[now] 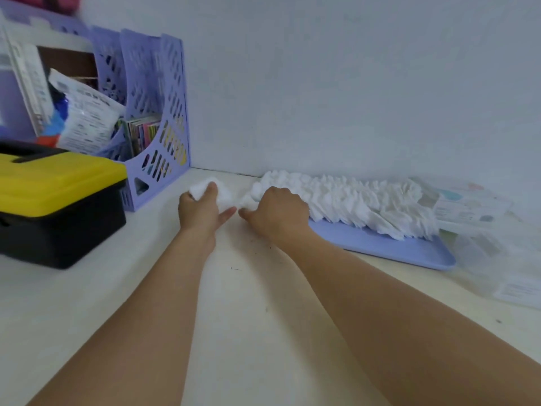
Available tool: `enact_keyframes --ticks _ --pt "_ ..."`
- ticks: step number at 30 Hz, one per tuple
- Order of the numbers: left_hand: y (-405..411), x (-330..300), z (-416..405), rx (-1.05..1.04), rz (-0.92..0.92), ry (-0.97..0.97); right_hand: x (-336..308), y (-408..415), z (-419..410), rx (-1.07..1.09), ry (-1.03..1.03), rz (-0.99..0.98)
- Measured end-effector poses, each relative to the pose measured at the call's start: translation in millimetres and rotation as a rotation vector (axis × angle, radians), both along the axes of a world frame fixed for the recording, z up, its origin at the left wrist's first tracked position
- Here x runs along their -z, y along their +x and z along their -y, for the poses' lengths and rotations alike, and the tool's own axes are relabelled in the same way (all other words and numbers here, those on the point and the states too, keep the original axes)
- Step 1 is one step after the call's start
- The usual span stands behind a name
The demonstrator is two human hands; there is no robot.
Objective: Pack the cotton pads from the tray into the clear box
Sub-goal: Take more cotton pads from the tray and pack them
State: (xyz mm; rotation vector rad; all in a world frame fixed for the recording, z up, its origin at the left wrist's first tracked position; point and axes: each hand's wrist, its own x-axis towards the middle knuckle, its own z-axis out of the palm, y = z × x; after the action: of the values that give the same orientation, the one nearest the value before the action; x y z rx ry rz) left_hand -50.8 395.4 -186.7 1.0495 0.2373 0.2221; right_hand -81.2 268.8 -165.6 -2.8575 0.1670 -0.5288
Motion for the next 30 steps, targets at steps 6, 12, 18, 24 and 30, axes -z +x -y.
enact_keyframes --ticks 6,12,18,24,30 --pt "1 -9 6 -0.001 -0.069 -0.014 -5 2 21 -0.06 0.112 0.001" --pt "-17 -14 40 0.079 0.08 0.193 -28 -38 88 -0.103 0.619 0.172" --pt "-47 -16 107 0.162 0.1 0.284 -43 -81 148 -0.067 1.294 -0.047" --pt "-75 -39 171 0.526 0.022 0.231 -49 -112 203 -0.143 1.604 0.026" --pt "-94 -22 201 0.75 0.097 0.139 -39 -115 225 -0.148 1.631 -0.043"
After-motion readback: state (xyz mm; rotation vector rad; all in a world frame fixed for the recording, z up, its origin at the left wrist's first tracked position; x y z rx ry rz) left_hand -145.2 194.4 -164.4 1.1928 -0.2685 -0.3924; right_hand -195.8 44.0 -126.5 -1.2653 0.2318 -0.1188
